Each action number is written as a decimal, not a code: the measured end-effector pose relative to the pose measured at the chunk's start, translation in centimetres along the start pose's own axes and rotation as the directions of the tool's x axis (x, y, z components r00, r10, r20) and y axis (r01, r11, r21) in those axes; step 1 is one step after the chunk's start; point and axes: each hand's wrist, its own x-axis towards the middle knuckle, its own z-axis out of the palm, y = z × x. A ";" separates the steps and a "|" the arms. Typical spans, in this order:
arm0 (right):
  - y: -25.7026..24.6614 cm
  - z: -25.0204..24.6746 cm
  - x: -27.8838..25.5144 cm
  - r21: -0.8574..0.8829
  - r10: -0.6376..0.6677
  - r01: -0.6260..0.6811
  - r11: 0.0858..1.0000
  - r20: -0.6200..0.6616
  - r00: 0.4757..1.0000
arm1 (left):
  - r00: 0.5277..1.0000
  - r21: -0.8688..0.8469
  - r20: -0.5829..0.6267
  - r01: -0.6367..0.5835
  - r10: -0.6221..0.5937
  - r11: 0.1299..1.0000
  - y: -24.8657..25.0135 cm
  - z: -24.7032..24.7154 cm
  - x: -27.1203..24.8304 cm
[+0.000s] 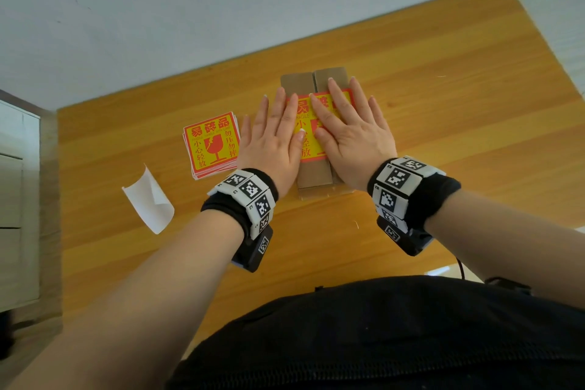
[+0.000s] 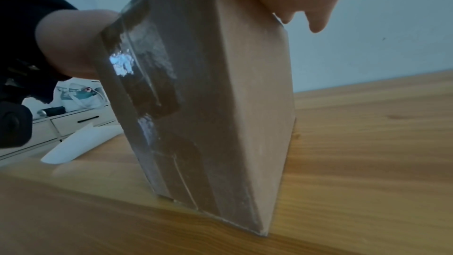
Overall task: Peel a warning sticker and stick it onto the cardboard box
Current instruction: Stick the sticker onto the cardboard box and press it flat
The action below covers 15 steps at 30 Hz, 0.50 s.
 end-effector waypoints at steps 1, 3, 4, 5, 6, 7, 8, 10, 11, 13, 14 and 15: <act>0.0 0.0 -0.1 -0.010 -0.003 0.003 1.000 -0.006 1.000 | 1.000 -0.012 0.003 0.009 -0.009 1.000 0.1 0.0 0.0; -0.1 -0.1 -0.2 -0.055 -0.044 0.043 0.998 -0.018 0.999 | 1.000 -0.029 0.011 0.020 -0.019 0.999 0.1 0.0 -0.1; -0.2 -0.3 -0.2 -0.081 -0.074 0.073 0.994 -0.017 0.997 | 1.000 -0.035 0.014 0.021 -0.020 0.999 0.1 0.0 -0.1; -0.2 -0.4 -0.2 -0.103 -0.102 0.101 0.990 -0.007 0.995 | 1.000 -0.038 0.014 0.020 -0.019 0.999 0.0 0.0 -0.1; -0.2 -0.6 -0.1 -0.123 -0.131 0.131 0.984 0.009 0.991 | 1.000 -0.036 0.010 0.017 -0.017 0.999 0.0 0.0 -0.1; -0.2 -0.7 -0.1 -0.144 -0.167 0.169 0.975 0.028 0.986 | 1.000 -0.028 0.004 0.014 -0.014 1.000 0.0 -0.1 -0.1; -0.1 -0.8 -0.2 -0.164 -0.212 0.217 0.962 0.051 0.976 | 1.000 -0.019 -0.001 0.014 -0.014 1.000 -0.1 -0.1 -0.1; 0.2 -0.7 -0.6 -0.185 -0.283 0.296 0.937 0.092 0.955 | 1.000 -0.008 -0.003 0.019 -0.019 1.000 -0.1 -0.2 -0.2; 0.4 -0.6 -0.9 -0.180 -0.288 0.300 0.937 0.092 0.953 | 1.000 -0.002 -0.002 0.018 -0.018 1.000 0.0 -0.2 -0.2; 0.5 -0.5 -1.3 -0.131 -0.224 0.229 0.964 0.053 0.973 | 1.000 0.002 0.001 0.014 -0.014 1.000 0.2 -0.2 -0.1; 0.5 -0.3 -1.4 -0.088 -0.166 0.169 0.982 0.040 0.985 | 1.000 -0.002 0.003 0.017 -0.017 1.000 0.2 -0.2 -0.1; 0.4 -0.2 -1.4 -0.046 -0.113 0.115 0.992 0.038 0.993 | 1.000 -0.005 0.005 0.026 -0.026 1.000 0.2 -0.1 -0.1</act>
